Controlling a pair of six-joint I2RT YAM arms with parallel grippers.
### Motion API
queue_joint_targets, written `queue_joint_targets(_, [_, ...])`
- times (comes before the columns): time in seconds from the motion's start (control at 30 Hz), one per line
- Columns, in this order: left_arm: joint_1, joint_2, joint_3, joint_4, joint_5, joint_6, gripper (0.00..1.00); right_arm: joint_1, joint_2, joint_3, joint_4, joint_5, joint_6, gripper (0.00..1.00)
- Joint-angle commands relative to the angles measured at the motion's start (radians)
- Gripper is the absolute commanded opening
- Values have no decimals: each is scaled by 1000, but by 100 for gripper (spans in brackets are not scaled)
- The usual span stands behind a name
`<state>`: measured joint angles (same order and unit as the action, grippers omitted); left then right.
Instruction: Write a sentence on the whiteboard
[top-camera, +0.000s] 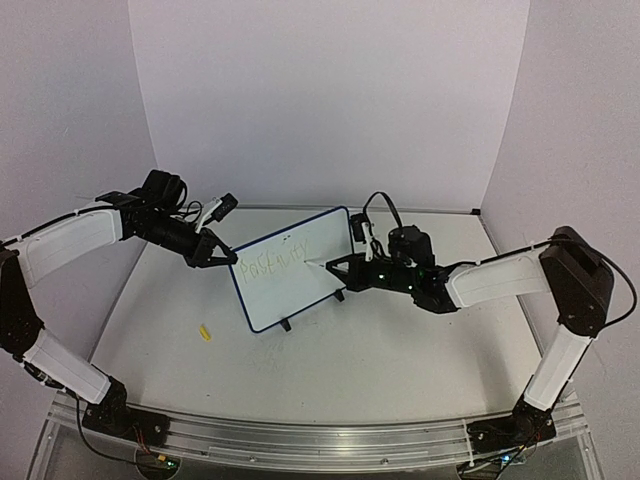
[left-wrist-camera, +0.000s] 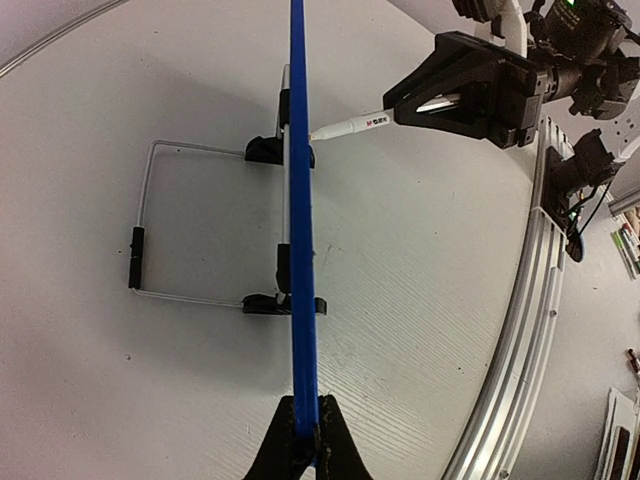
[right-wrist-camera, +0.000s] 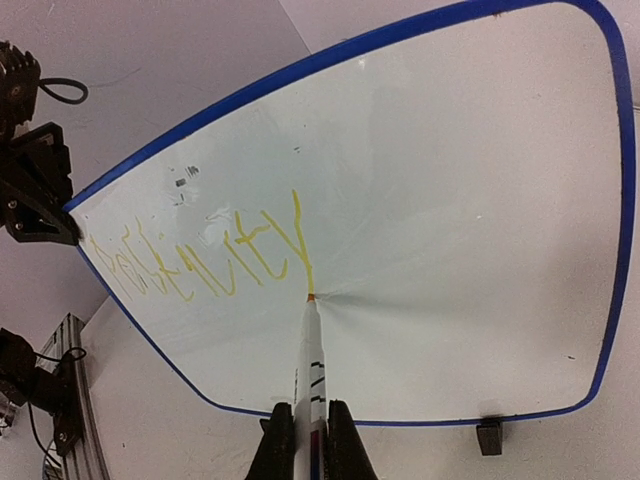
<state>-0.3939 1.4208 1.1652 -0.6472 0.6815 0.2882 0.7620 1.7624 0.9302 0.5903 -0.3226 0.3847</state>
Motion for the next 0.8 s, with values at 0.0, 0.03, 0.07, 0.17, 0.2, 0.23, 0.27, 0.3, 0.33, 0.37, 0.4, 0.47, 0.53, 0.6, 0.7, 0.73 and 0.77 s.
queue_joint_targets(0.0, [-10, 13, 38, -32, 16, 20, 0, -4, 32, -6, 33, 2, 22, 0])
queue_joint_targets(0.03, [-10, 13, 37, -32, 16, 20, 0, -4, 34, -7, 34, 2, 24, 0])
queue_joint_targets(0.07, [-10, 13, 38, -32, 16, 20, 0, -4, 34, -8, 35, 2, 24, 0])
queue_joint_targets(0.17, [-10, 13, 38, -32, 16, 20, 0, -3, 36, -9, 37, -2, 28, 0])
queue_joint_targets(0.2, [-10, 14, 38, -32, 17, 20, 0, -3, 37, -9, 38, -3, 28, 0])
queue_joint_targets(0.23, [-10, 13, 38, -32, 16, 20, 0, -3, 37, -8, 39, -4, 29, 0])
queue_joint_targets(0.27, [-10, 13, 38, -32, 15, 20, 0, -3, 36, -8, 40, -5, 29, 0])
queue_joint_targets(0.3, [-10, 12, 37, -32, 15, 20, 0, -4, 34, -8, 40, -6, 29, 0])
queue_joint_targets(0.33, [-10, 12, 37, -32, 15, 20, 0, -3, 32, -8, 40, -6, 28, 0])
queue_joint_targets(0.37, [-10, 12, 36, -33, 14, 20, 0, -3, 29, -8, 41, -6, 28, 0])
queue_joint_targets(0.4, [-10, 11, 36, -32, 14, 20, 0, -3, 26, -8, 42, -6, 28, 0])
queue_joint_targets(0.47, [-10, 12, 36, -32, 13, 19, 0, -3, 17, -10, 42, -7, 26, 0])
queue_joint_targets(0.53, [-10, 13, 36, -32, 13, 19, 0, -3, 10, -12, 42, -7, 26, 0])
queue_joint_targets(0.6, [-10, 15, 36, -32, 14, 20, 0, -3, -1, -14, 42, -7, 25, 0])
queue_joint_targets(0.7, [-10, 14, 36, -32, 13, 18, 0, -3, -24, -20, 42, -7, 23, 0])
queue_joint_targets(0.73, [-10, 14, 36, -32, 13, 18, 0, -3, -34, -23, 41, -6, 23, 0])
queue_joint_targets(0.77, [-10, 14, 36, -32, 13, 19, 0, -3, -43, -26, 40, -6, 23, 0])
